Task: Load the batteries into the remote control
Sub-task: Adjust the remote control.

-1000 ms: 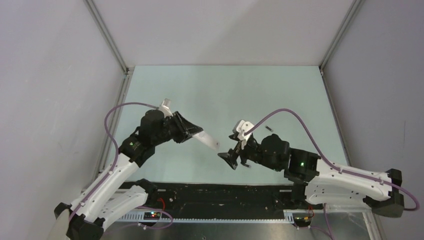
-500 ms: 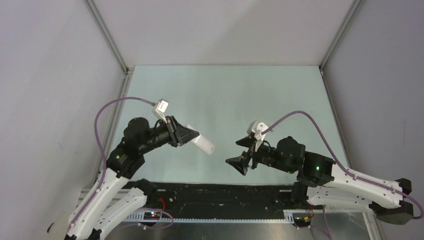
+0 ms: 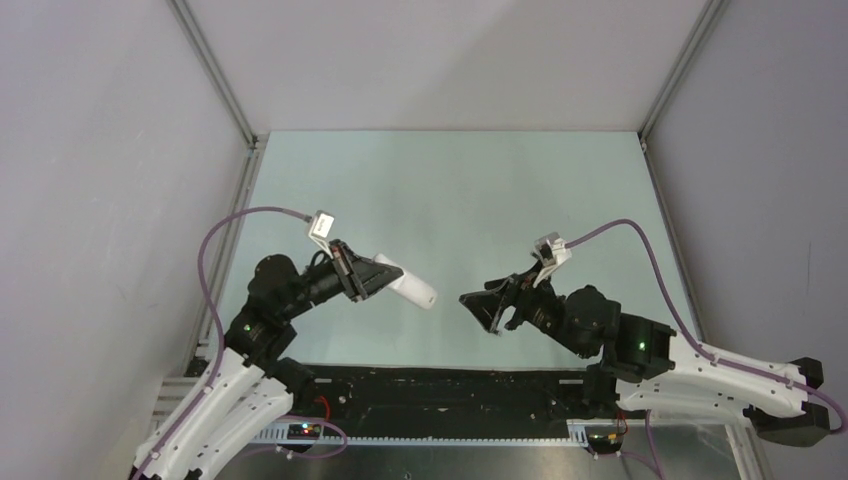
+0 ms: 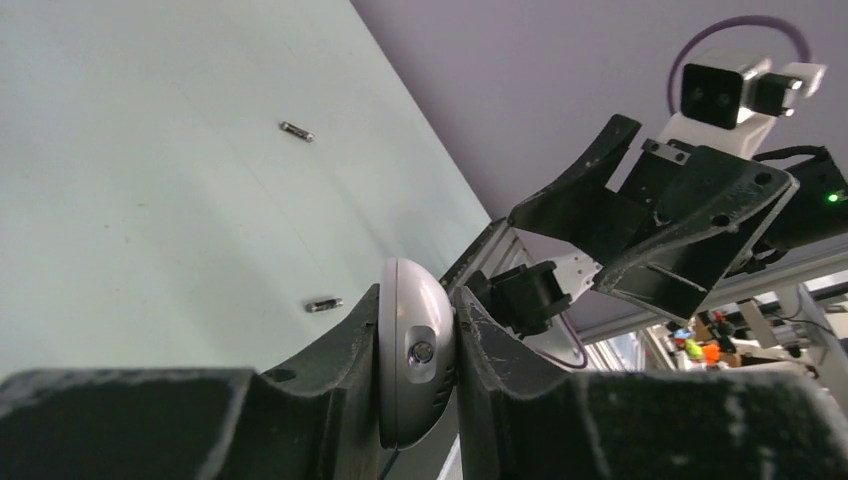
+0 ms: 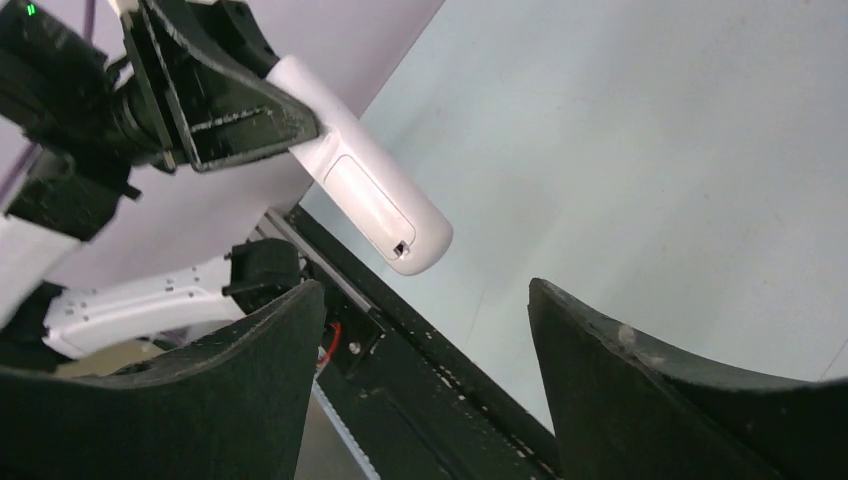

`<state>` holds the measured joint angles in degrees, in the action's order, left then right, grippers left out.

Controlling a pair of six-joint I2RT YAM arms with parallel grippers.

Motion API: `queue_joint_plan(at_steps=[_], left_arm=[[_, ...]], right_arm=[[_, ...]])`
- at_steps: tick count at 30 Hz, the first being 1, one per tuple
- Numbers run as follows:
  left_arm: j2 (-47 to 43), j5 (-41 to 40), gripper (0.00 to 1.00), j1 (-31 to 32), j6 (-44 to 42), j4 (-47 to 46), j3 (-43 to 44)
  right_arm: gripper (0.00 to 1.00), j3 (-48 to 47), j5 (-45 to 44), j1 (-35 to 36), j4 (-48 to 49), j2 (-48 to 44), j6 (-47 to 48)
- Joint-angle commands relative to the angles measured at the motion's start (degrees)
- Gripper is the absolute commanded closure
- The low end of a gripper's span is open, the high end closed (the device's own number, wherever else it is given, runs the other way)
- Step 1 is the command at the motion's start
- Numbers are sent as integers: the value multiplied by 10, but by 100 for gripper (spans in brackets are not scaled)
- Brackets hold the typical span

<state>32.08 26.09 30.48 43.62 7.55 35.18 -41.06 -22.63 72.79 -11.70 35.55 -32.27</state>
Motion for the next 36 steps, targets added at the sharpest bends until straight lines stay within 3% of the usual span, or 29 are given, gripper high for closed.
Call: queue_joint_plan(at_steps=[1,13,15,20,27,36], left_arm=[[-6,22,100,2,74,-155,-36],[-20,-45,100,1,209,-342,-185],[-3,-45,100,2,235,-375,-207],[66,-20,100,2,287,-453,-236],[100,0,100,2,306,-487,-247],[88,-11,100,2,323,-504,-275]], right_arm=[[22,0,-96,19,-21,-6,-126],[33,1,-148,23,-159,2,-256],[34,6,-119,9,-154,4,-251],[32,25,49,-70,-86,16,-205],[30,43,76,-113,-74,26,-208],[28,46,84,-107,-31,53,-209]])
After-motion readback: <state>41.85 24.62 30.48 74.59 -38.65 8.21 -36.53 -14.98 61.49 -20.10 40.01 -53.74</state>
